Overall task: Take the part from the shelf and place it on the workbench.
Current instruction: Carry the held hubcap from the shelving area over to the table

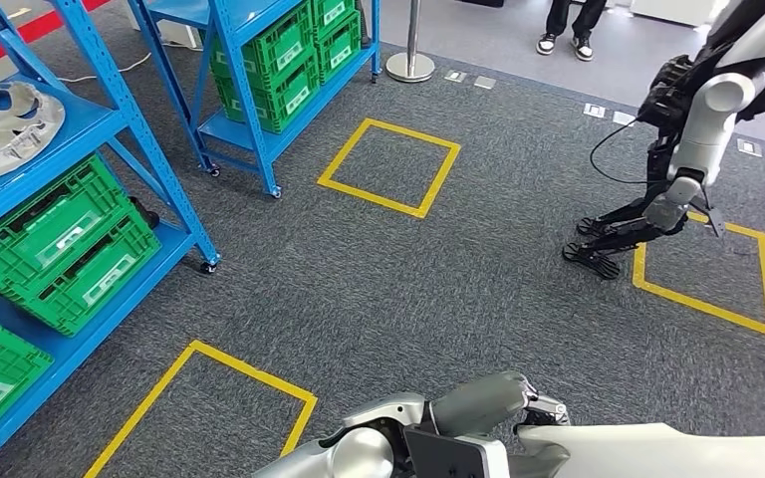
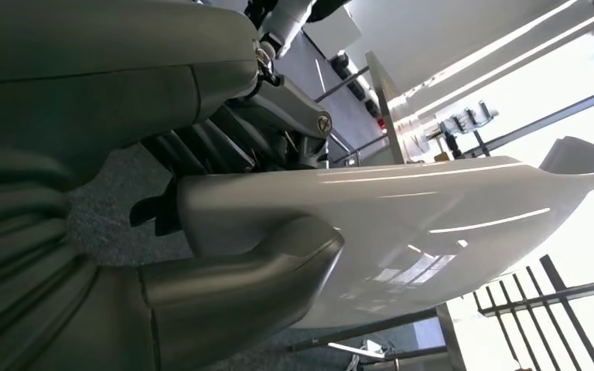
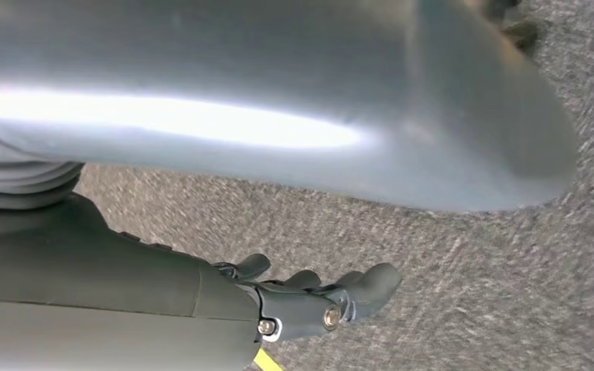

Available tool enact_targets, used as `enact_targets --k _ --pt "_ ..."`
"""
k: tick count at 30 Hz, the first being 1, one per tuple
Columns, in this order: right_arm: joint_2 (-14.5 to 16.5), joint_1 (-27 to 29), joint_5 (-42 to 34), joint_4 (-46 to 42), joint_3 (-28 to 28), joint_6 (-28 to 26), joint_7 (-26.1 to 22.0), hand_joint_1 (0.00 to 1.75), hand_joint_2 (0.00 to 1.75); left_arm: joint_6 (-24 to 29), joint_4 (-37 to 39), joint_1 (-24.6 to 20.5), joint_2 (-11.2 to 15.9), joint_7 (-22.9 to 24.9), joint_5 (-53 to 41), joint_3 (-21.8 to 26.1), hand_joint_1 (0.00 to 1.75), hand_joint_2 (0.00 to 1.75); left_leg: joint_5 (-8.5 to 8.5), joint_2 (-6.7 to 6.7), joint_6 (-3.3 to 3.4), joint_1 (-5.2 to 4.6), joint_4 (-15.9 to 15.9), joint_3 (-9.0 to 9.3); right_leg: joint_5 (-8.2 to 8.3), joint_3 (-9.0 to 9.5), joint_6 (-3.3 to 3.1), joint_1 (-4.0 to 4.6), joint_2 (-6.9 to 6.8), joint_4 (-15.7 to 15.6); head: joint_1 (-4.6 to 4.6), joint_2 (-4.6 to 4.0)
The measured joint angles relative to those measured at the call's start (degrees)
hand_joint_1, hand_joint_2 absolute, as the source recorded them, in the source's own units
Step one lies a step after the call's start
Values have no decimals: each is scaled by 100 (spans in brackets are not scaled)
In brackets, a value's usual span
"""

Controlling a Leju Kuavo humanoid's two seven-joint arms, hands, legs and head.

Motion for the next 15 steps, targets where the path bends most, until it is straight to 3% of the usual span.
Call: enact_targets --k 1,2,3,6,8,11,13,15 --pt "0 4 -8 0 -10 0 -5 0 0 0 17 41 25 -13 -4 40 175 175 -2 53 3 -7 4 -6 -60 -97 0 0 -15 223 3 0" --pt "0 11 -14 0 -22 0 -14 0 0 0 31 80 47 -32 -6 79 175 175 -4 99 3 -12 8 -10 -17 -87 -4 1 -25 241 6 0" --pt "-1 16 -21 0 -38 -1 -26 0 0 2 38 117 67 -59 -16 121 175 175 -8 138 -1 -13 14 -10 123 48 -16 2 -43 18 9 0" --pt "-3 12 -33 0 -79 -2 -93 0 0 24 28 213 110 -144 -113 271 175 175 -38 213 -53 -36 48 -10 535 684 -87 39 -210 -1104 15 0" --pt "-3 11 -29 0 -88 -1 -124 0 0 36 7 283 136 -170 -173 380 175 175 -43 239 -112 -52 48 -8 559 788 -142 75 -255 -1331 11 0" --pt "-2 35 -19 0 -91 0 -135 0 0 53 -30 370 162 -176 -237 546 175 175 -83 208 -208 -40 81 -22 609 775 -233 50 -186 -1380 3 0" --pt "-2 35 -14 0 -91 -1 -142 0 0 66 -45 404 191 -175 -258 633 175 175 -355 66 -273 -20 510 -211 638 779 -289 21 -144 -1410 -21 0" --pt "-2 30 -11 0 -91 -2 -147 0 0 69 -46 461 240 -175 -263 695 175 175 -723 -30 -314 -7 1282 -566 644 764 -313 22 -86 -1407 -46 0"
